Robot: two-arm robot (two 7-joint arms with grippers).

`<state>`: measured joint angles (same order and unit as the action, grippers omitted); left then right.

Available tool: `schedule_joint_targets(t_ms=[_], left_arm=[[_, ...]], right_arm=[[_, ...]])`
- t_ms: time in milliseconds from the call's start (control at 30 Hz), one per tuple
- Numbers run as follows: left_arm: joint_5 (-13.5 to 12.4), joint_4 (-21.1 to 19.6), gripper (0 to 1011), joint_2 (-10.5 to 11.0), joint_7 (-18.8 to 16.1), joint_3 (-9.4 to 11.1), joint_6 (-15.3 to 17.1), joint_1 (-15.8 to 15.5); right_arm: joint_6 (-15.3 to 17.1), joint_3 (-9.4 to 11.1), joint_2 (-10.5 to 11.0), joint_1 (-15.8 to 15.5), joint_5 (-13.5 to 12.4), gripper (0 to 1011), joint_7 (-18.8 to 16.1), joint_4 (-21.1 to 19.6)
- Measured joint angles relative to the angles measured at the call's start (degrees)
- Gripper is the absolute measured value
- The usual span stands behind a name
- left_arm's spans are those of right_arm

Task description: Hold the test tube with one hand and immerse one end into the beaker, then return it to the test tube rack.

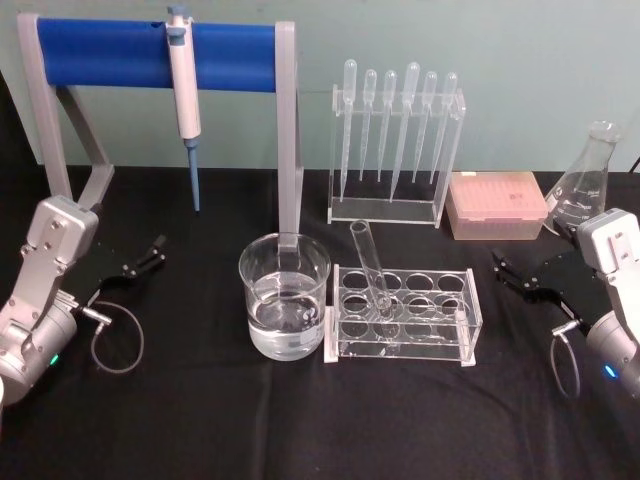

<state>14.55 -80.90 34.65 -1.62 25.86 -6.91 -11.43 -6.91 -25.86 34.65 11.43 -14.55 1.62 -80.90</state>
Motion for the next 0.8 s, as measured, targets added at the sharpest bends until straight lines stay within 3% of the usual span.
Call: schedule_joint_targets(t_ms=[800], left_arm=[[0.00, 0.00, 1000, 0.00, 0.00, 0.00, 0.00, 0.00]], right_arm=[[0.00, 0.00, 0.00, 0.00, 0.00, 1002, 0.00, 0.00]])
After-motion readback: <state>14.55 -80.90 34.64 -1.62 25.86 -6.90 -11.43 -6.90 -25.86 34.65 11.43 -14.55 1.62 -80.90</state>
